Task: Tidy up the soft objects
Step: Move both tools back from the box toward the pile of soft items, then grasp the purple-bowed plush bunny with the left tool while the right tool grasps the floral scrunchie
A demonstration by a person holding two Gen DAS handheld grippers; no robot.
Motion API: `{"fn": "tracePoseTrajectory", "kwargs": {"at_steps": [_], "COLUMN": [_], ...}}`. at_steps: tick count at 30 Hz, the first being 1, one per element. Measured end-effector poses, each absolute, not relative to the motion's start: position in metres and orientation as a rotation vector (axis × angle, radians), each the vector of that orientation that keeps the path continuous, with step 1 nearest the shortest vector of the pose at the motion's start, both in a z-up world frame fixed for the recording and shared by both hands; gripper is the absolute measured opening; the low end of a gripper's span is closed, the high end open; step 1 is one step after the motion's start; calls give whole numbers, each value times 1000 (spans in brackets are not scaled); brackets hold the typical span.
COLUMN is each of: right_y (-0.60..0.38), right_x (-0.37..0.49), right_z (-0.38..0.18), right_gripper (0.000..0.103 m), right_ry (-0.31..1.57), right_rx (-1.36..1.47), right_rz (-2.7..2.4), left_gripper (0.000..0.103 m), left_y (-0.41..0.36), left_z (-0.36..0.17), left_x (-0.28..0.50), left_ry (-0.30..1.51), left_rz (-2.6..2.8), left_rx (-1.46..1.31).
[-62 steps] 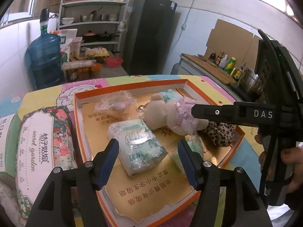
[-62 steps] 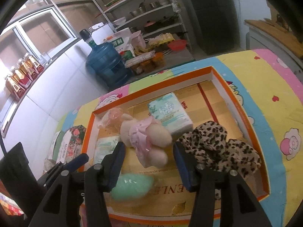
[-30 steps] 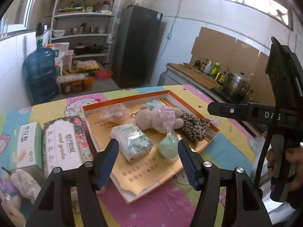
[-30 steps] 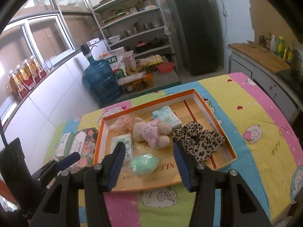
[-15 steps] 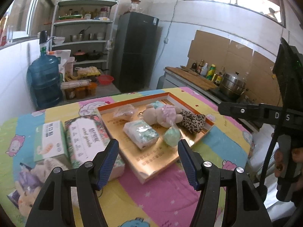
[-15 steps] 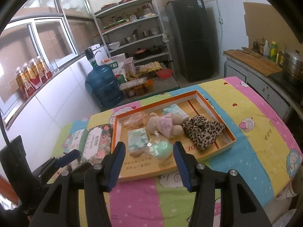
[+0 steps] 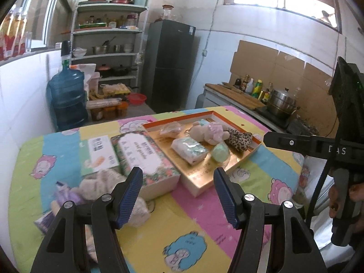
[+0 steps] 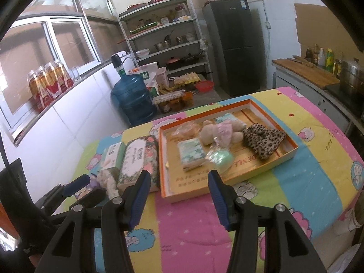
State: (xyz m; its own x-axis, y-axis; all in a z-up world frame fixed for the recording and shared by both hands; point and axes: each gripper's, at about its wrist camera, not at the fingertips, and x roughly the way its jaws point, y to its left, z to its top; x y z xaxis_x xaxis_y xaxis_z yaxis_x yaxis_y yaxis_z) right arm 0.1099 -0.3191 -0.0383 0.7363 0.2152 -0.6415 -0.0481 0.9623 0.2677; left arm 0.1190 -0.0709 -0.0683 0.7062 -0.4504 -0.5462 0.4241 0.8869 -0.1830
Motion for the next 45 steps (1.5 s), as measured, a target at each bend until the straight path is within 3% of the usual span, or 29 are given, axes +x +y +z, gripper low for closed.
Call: {"fn": "tracePoseTrajectory", "kwargs": {"at_steps": [25,45], "right_y": [-200,-194], "right_x": [117,110], "right_z": [-61,-69], "right_gripper": [52,52], "right_ry": [832,868], "right_rx": [127,91], "right_rz": [342,327], "left_gripper": [66,66], "left_y": [63,57], "left_z": [-96,-131], "left_x": [65,110], "left_ry": [642,717], "left_rz": [-258,-257], "left_rx": [-155,-171]}}
